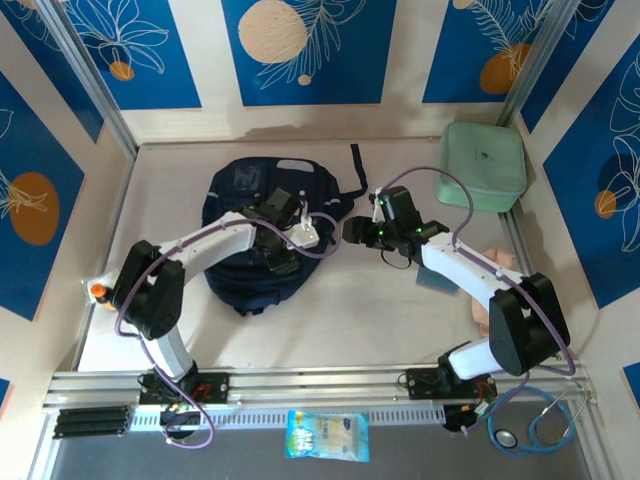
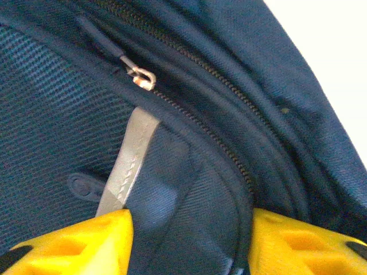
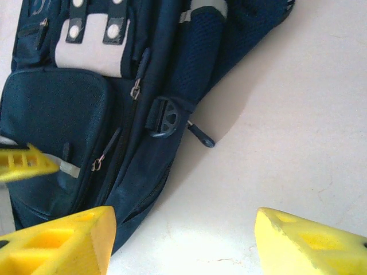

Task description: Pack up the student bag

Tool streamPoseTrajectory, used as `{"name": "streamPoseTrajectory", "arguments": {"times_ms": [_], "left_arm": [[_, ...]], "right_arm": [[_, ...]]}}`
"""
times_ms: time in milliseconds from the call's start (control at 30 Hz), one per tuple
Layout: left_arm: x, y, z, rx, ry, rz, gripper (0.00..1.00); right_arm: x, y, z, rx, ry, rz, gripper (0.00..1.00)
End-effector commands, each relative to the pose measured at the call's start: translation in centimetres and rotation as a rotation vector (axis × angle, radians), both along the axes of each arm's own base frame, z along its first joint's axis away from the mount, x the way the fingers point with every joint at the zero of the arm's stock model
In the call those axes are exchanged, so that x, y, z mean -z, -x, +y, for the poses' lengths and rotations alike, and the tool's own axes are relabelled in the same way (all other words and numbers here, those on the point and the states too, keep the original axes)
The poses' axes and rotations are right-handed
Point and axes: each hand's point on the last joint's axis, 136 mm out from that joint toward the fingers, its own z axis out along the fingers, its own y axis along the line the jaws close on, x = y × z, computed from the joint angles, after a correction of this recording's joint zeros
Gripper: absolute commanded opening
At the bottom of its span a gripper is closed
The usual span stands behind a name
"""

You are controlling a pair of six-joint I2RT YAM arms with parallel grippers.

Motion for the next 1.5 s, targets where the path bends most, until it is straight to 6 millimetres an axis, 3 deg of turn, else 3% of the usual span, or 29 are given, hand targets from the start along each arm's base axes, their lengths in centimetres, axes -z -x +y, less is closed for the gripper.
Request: {"name": "streamPoseTrajectory", "arguments": {"times_ms": [0, 167, 300, 600, 933, 1167, 1300, 1467], "left_arm": [[-1.2, -1.8, 0.3, -0.043, -0.045, -0.101, 0.42], [-4.2, -1.2, -0.7, -0.058, 0.078, -0.144, 0.16], [-5.5, -0.6, -0.6, -0.068, 0.132, -0.161, 0.05], [-8.0, 0.9, -1.2, -0.074, 0.274, -0.187, 0.03], [-7.7, 2.1, -1.3, -0.076, 0.326, -0.157, 0.03], [-7.5, 2.3, -1.4, -0.076, 0.329, -0.144, 0.04], [-7.6, 1.8, -1.1, -0.094, 0.312, -0.171, 0.03], [-7.5, 1.1, -0.6, -0.124, 0.301, -0.21, 0.04]], "right_arm": [[-0.5, 0.3, 0.0, 0.009, -0.059, 0.009, 0.65], [-0.2, 0.4, 0.6, -0.014, -0.103, 0.021, 0.65], [-0.2, -0.1, 1.7, -0.043, -0.152, 0.027, 0.65], [-2.9, -2.3, 6.9, -0.244, -0.35, 0.009, 0.59], [-0.7, -8.7, 10.1, -0.285, -0.365, 0.056, 0.46], [2.1, -12.6, 9.5, -0.216, -0.233, 0.062, 0.48], [3.4, -11.5, 10.9, -0.323, -0.246, 0.102, 0.46], [4.2, -8.1, 11.9, -0.412, -0.298, 0.14, 0.47]]}}
